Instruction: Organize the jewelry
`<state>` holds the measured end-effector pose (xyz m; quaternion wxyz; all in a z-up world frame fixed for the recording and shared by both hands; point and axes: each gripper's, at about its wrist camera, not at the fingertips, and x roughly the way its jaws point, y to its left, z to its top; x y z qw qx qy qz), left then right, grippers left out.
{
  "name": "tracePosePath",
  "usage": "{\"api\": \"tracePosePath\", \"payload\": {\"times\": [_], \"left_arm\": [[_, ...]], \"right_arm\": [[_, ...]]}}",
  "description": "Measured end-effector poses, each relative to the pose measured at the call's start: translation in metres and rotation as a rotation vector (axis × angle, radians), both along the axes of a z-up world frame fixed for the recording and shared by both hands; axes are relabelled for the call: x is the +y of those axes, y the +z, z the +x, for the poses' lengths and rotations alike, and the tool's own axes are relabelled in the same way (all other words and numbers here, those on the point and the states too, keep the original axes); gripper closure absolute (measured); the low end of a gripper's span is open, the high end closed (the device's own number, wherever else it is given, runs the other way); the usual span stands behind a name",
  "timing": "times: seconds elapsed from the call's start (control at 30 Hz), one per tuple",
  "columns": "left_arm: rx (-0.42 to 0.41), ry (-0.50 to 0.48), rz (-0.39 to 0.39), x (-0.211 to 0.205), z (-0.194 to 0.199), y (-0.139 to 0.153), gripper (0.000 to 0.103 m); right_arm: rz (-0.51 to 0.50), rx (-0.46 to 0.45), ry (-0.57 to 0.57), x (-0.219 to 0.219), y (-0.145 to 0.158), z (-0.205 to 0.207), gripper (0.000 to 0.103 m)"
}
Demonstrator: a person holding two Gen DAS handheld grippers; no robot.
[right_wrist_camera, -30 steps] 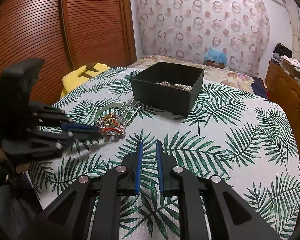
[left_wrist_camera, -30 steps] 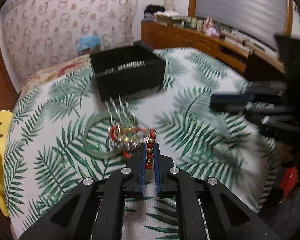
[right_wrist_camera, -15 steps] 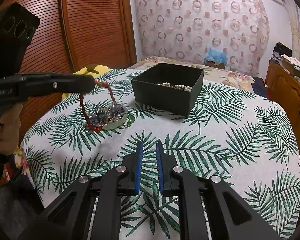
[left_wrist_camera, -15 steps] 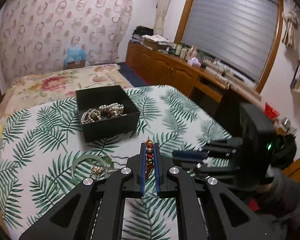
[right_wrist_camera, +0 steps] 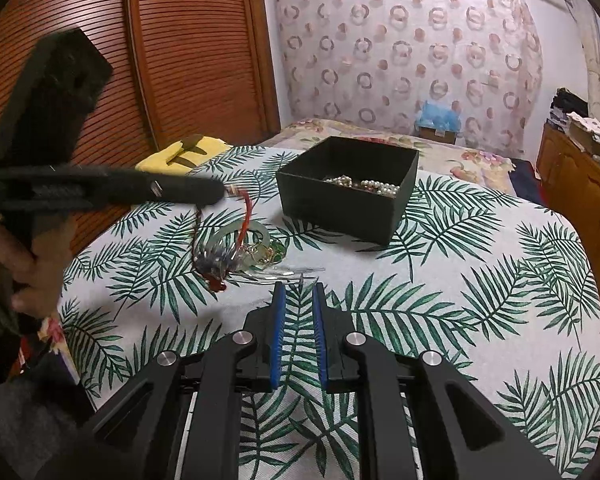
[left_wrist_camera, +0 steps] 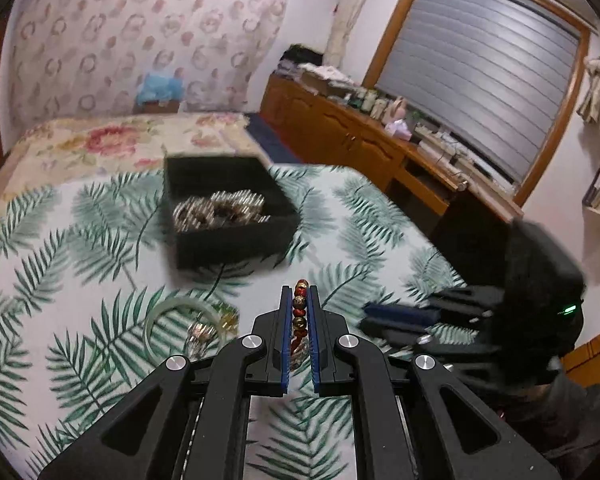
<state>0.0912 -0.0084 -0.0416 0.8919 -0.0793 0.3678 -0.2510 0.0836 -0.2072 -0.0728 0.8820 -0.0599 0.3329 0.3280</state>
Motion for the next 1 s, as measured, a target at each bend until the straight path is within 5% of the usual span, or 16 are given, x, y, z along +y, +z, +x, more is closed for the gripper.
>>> {"api": "tracePosePath", "payload": {"times": [0.37, 0.63, 0.73, 1.0], "left_arm": [[0.09, 0.04, 0.003, 0.02, 0.004, -0.044, 0.097], [0.089, 0.064, 0.08, 0.019, 0.014, -0.058, 0.097], [0.086, 0.062, 0.085, 0.017, 0.016, -0.058, 0.097], [0.086, 0.057, 0.085, 0.015, 0.015, -0.06, 0.097]], "right_arm": [[-0.018, 0.016, 0.01, 0.006, -0.006, 0.004, 0.088], [-0.024, 0.037, 0.034, 0.017, -0.012, 0.008, 0.088], [-0.032, 0.048, 0.038, 0.02, -0.016, 0.011, 0.074], [-0.012, 0.073, -0.001, 0.014, -0.018, 0.03, 0.073]]}}
